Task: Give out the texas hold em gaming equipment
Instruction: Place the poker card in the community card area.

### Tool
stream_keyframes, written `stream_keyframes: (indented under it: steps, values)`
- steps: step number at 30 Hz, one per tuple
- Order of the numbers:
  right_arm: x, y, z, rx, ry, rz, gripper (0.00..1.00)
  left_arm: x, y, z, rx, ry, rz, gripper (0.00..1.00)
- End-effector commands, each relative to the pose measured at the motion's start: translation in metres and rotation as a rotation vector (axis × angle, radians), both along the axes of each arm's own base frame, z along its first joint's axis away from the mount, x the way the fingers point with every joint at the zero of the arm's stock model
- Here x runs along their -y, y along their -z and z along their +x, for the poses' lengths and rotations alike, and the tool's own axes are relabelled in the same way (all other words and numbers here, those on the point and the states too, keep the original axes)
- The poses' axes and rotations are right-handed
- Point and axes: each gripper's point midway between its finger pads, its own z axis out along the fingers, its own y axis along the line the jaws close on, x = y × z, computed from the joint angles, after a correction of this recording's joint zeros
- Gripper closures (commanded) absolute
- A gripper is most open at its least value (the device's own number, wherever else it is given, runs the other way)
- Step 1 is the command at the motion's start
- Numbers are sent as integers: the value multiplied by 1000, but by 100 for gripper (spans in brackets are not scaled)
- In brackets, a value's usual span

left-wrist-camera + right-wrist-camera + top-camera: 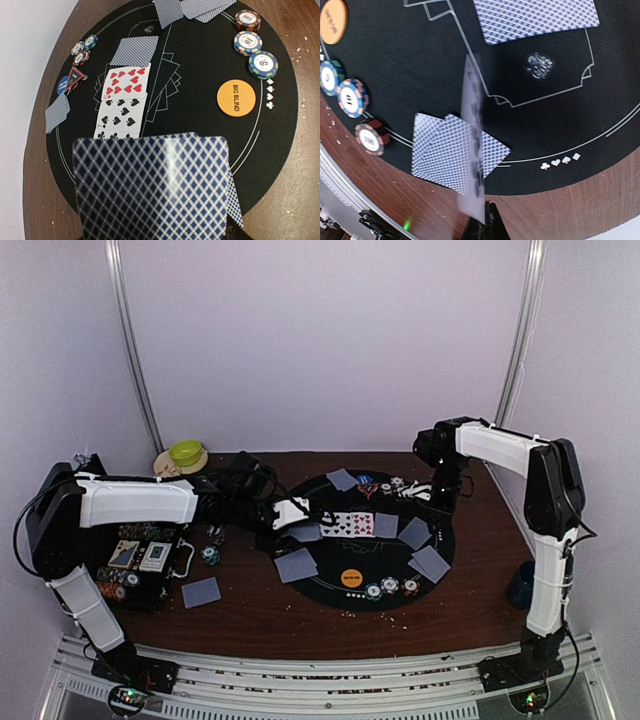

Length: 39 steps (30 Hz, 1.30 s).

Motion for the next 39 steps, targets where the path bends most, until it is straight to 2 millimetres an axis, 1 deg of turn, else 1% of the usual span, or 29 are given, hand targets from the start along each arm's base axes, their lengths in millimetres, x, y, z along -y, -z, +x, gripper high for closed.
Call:
stream_keyframes:
  steps: [1, 8, 9, 12, 16, 22, 27, 32, 35, 39]
  values:
    - [15, 5, 12, 21, -17, -95, 100, 5, -5, 2, 15, 15, -24, 44]
    - [13, 9, 25, 40, -21, -111, 100, 5, -2, 2, 11, 14, -19, 44]
    - [12, 9, 27, 43, -20, -112, 96, 5, 0, 2, 9, 14, -16, 44]
    - [9, 7, 32, 54, -22, -102, 92, 5, 0, 3, 9, 13, -15, 44]
    - [3, 5, 37, 66, -25, -81, 88, 5, 1, 3, 8, 11, -12, 44]
    - [2, 7, 41, 72, -35, -93, 84, 5, 2, 3, 8, 12, -10, 44]
    - [-4, 7, 50, 91, -34, -91, 84, 5, 2, 4, 9, 12, -11, 44]
    - [-8, 6, 67, 143, -14, -96, 85, 6, 2, 3, 8, 13, -12, 44]
    - [-7, 6, 72, 165, -12, -110, 85, 5, 1, 3, 8, 12, -11, 44]
    - [-4, 10, 77, 182, -6, -136, 85, 5, 2, 3, 7, 13, -11, 44]
